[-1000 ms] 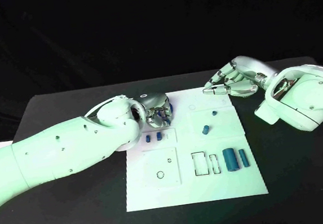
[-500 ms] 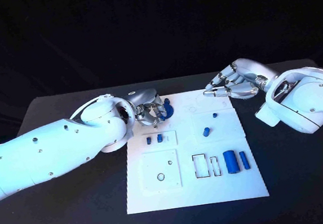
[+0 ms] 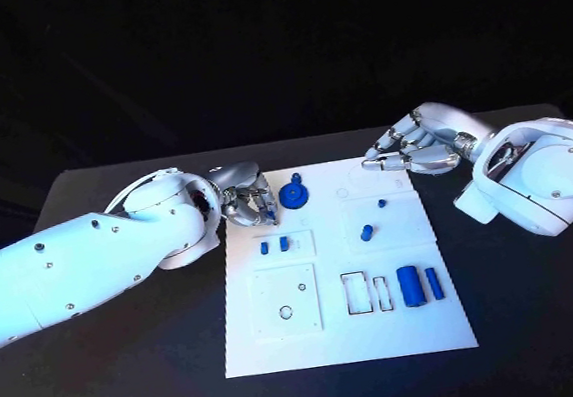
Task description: Assemble the parts on the task board
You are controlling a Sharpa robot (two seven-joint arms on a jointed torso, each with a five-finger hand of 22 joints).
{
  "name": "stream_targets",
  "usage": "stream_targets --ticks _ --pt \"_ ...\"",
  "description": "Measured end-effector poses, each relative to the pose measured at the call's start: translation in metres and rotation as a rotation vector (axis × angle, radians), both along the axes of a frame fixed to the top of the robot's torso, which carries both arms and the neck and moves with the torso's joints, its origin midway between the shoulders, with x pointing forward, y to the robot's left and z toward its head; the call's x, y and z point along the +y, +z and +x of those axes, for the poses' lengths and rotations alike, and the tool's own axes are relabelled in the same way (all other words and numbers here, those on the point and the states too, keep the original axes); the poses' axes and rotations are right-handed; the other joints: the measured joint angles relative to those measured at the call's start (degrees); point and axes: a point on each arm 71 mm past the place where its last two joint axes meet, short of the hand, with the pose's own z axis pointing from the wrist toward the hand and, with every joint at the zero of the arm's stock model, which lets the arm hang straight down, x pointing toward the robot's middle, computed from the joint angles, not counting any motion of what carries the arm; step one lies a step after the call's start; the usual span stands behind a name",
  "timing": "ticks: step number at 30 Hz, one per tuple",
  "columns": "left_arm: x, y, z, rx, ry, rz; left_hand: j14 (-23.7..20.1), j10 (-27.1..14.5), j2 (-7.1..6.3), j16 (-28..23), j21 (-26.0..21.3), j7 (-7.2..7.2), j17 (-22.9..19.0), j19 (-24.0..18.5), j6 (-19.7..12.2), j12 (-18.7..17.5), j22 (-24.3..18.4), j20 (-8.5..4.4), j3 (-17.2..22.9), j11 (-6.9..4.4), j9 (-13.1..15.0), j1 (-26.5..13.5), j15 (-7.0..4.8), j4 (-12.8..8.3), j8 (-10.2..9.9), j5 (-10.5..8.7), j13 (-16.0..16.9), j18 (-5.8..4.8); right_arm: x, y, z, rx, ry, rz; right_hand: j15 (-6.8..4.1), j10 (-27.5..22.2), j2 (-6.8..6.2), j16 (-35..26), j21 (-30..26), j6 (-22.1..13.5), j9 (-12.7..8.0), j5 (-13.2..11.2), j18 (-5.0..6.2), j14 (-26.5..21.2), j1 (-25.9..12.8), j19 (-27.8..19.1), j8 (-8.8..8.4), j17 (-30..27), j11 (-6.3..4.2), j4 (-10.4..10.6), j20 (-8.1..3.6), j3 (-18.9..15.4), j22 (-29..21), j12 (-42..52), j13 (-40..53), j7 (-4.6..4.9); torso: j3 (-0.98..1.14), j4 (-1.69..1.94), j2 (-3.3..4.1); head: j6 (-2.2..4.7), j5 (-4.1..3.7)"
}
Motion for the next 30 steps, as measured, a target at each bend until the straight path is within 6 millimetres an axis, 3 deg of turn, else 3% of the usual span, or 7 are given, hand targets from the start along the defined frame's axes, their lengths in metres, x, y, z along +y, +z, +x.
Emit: stream_targets --ticks 30 --pt "-0.0093 -0.007 -0.0005 0.012 -0.035 0.047 0.0 0.0 -0.01 0.0 0.0 -0.01 0.0 0.0 0.0 0.0 0.0 0.0 0.0 0.0 0.0 -0.5 0.0 0.0 0.0 -0.3 0.0 0.01 0.0008 0.0 0.0001 0.0 0.002 0.001 0.0 0.0 0.0 0.0 0.0 0.0 0.0 0.0 0.0 0.0 0.0 0.0 0.0 0.0 0.0 0.0 0.0 0.0 0.0 0.0 0.0 0.0 0.04 -0.04 0.02 -0.58 0.14"
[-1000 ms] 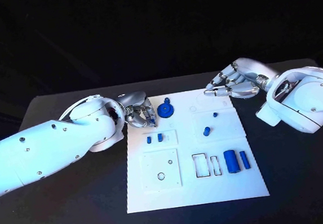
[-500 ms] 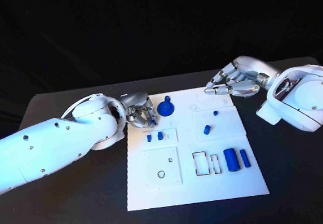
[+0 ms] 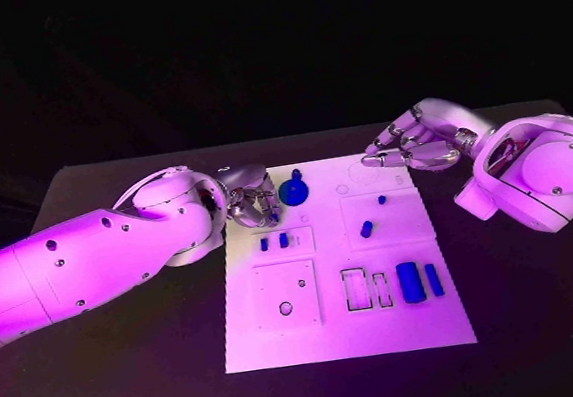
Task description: Assemble the parts on the task board
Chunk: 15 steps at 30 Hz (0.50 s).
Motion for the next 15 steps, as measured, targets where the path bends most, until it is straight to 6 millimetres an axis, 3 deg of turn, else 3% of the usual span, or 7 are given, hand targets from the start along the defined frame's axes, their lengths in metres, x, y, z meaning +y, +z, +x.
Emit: stream_targets --ticks 12,15 --pt "-0.0016 -0.0011 0.0009 0.004 0.0 0.028 0.0 0.0 -0.21 0.0 -0.2 -0.01 -0.3 0.0 0.0 -0.8 0.0 0.0 0.0 0.03 0.0 -0.8 0.0 0.0 -0.8 -0.26 0.0 0.0 0.0001 0.0 0.0 0.0 0.0 0.0 0.0 0.0 0.0 0.0 0.0 0.0 0.0 0.0 0.0 0.0 0.0 0.0 0.0 0.0 0.0 0.0 0.0 0.0 0.0 0.0 0.0 0.0 0.02 0.01 -0.02 -0.07 0.03" --pt "-0.0018 -0.0013 0.0014 0.006 0.0 0.039 0.0 -0.6 -0.52 0.0 -0.5 0.35 -0.5 0.0 -0.8 -1.3 0.0 0.0 0.0 0.64 -0.2 -1.1 0.01 0.0 -1.4 -0.26 -0.1 0.01 0.0 0.0 -0.0001 0.0 0.0 0.0 0.0 0.0 0.0 0.0 0.0 0.0 0.0 0.0 0.0 0.0 0.0 0.0 0.0 0.0 0.0 0.0 0.0 0.0 0.0 0.0 0.0 0.0 0.01 0.01 -0.02 -0.1 0.05"
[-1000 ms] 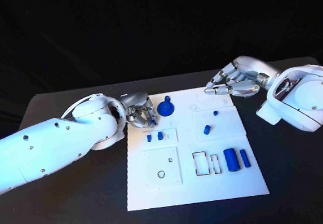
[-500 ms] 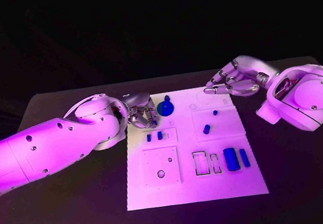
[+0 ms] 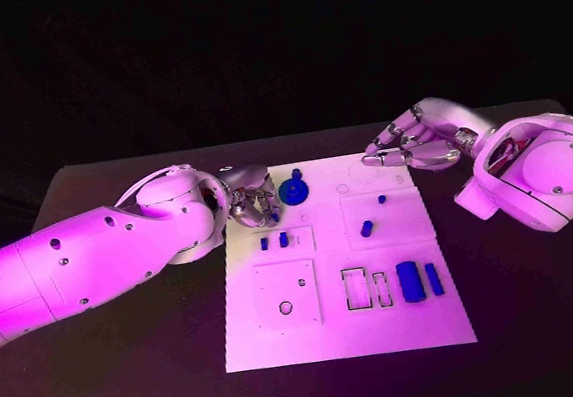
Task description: Assemble the parts on the task board
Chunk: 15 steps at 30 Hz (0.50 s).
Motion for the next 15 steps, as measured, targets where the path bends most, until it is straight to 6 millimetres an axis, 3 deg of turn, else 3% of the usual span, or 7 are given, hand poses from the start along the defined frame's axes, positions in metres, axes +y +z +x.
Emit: stream_targets --ticks 8,15 --pt "0.0019 -0.0033 0.0004 0.012 0.007 0.028 -0.1 -3.1 -0.52 0.0 -1.3 0.34 -0.6 0.0 -4.7 0.0 0.0 0.44 0.0 0.6 -0.3 -1.0 0.74 0.0 -0.9 0.0 -0.6 0.01 -0.0001 0.0 0.0 0.0 0.0 0.0 0.0 0.0 0.0 0.0 0.0 0.0 0.0 0.0 0.0 0.0 0.0 0.0 0.0 0.0 0.0 0.0 0.0 0.0 0.0 0.0 0.0 0.0 -0.01 0.0 0.0 -0.13 0.0" --pt "0.0022 -0.0034 0.0006 0.011 0.01 0.033 0.1 -4.7 -0.82 0.0 -2.4 0.61 -1.1 -0.2 -6.1 0.0 0.0 0.63 0.0 1.0 -0.3 -1.3 0.94 0.0 -0.9 0.01 -0.8 0.0 -0.0004 0.0 0.0 0.0 -0.001 0.0 0.0 0.0 0.0 0.0 0.0 0.0 0.0 0.0 0.0 0.0 0.0 0.0 0.0 0.0 0.0 0.0 0.0 0.0 0.0 0.0 0.0 0.0 -0.01 0.0 0.0 -0.14 -0.04"
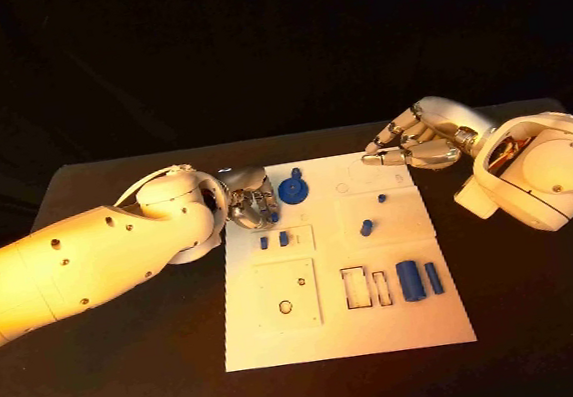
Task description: Assemble the parts on the task board
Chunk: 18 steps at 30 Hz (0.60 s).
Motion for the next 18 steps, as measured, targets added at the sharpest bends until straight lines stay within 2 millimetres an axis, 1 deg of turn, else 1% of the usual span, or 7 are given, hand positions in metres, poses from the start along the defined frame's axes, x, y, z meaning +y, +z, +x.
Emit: stream_targets --ticks 7,9,11,13,15,16,18 --pt "0.004 0.0 0.0 -0.001 0.009 0.002 0.0 -1.3 -0.24 0.0 -1.4 0.32 -0.2 -0.4 -1.6 0.0 0.0 0.4 0.0 0.3 0.0 -0.2 0.4 0.0 0.0 0.0 -0.1 0.0 -0.002 0.0 0.001 0.002 -0.006 -0.003 0.0 0.0 0.51 -1.2 -0.9 -0.3 0.0 0.0 0.0 0.0 0.5 0.0 0.0 0.0 0.0 0.1 0.0 -0.6 0.0 -3.0 0.2 0.21 0.0 0.0 -0.01 0.05 -0.04" --pt "0.006 0.0 0.0 -0.004 0.015 0.002 -0.1 -2.3 -0.24 0.0 -2.5 0.69 -0.2 -0.6 -2.4 0.0 0.0 0.63 0.1 0.6 0.0 -0.2 0.51 -0.1 0.0 0.0 -0.1 0.0 -0.004 -0.001 0.003 0.005 -0.013 -0.007 0.01 -3.7 0.22 -3.2 -2.5 -1.0 0.0 0.3 0.0 0.0 2.0 -0.7 0.0 0.0 0.29 -0.5 -0.2 -0.5 0.0 -9.5 1.5 0.11 0.0 0.0 -0.02 0.05 -0.08" --pt "0.009 0.001 0.001 -0.009 0.022 -0.001 0.0 -3.2 -0.24 0.0 -3.5 0.95 -0.3 -0.8 -2.6 0.0 0.0 0.83 0.4 0.96 0.0 -0.2 0.83 -0.4 0.0 0.0 -0.2 0.0 -0.007 -0.002 0.005 0.008 -0.02 -0.015 0.0 -13.0 1.96 -5.2 -4.1 -1.4 0.0 0.0 1.01 0.0 6.4 -2.2 0.0 0.0 0.15 -2.0 -0.38 0.9 -0.9 -30.6 -7.6 -0.07 -0.02 0.0 -0.04 0.1 -0.16" --pt "0.013 0.002 0.001 -0.019 0.033 -0.01 -0.1 -4.0 -0.08 -0.3 -5.5 1.11 -0.9 -1.3 -2.6 0.0 -0.7 1.27 1.1 1.33 0.1 -0.1 1.11 -1.0 0.0 0.0 -0.2 0.01 -0.011 -0.003 0.007 0.009 -0.028 -0.036 0.0 -20.3 2.08 -6.8 -5.2 -1.6 0.0 -1.0 1.36 0.0 10.4 -3.1 -0.45 0.0 0.2 -3.9 -0.64 3.4 -2.4 -47.8 -17.2 -0.04 -0.04 0.0 -0.05 0.16 -0.25" --pt "0.017 0.004 0.001 -0.032 0.044 -0.028 -0.1 -4.5 0.28 -1.6 -8.1 1.34 -2.7 -2.1 -1.6 0.0 -2.2 1.4 2.3 1.42 0.3 0.8 1.11 -1.5 0.5 0.0 -0.2 0.17 -0.014 -0.005 0.009 0.006 -0.03 -0.066 0.0 -22.3 0.75 -8.0 -5.6 -1.7 -0.2 -1.6 1.37 0.0 12.7 -3.3 -0.91 -0.1 0.55 -5.0 -0.6 6.1 -3.0 -57.4 -25.4 0.34 -0.03 0.0 -0.08 0.29 -0.34" --pt "0.021 0.005 0.002 -0.04 0.053 -0.048 -0.1 -4.5 0.28 -1.9 -8.8 1.32 -3.3 -2.1 -1.0 0.0 -2.5 1.41 3.0 1.43 0.3 1.3 1.11 -1.7 0.7 0.0 -0.2 0.77 -0.015 -0.006 0.01 0.003 -0.028 -0.093 0.0 -22.9 0.39 -8.5 -5.6 -1.7 -0.2 -1.6 1.38 0.0 13.6 -3.5 -0.91 -0.5 0.78 -5.4 -0.41 7.3 -3.1 -60.9 -28.8 0.35 -0.05 -0.01 -0.09 0.34 -0.35" --pt "0.026 0.008 0.002 -0.047 0.067 -0.094 -0.6 -3.8 0.47 -3.7 -12.0 1.29 -6.3 -3.4 0.4 0.4 -4.4 1.29 4.6 1.21 0.5 2.0 1.16 -2.4 1.2 0.0 -0.1 0.92 -0.017 -0.007 0.012 -0.006 -0.021 -0.143 0.26 -22.9 -0.82 -9.4 -6.0 -1.5 -0.4 -3.4 1.38 0.0 14.3 -3.3 -1.63 -1.5 1.0 -5.5 0.14 10.3 -3.4 -67.8 -37.5 0.36 -0.06 -0.01 -0.1 0.45 -0.42"
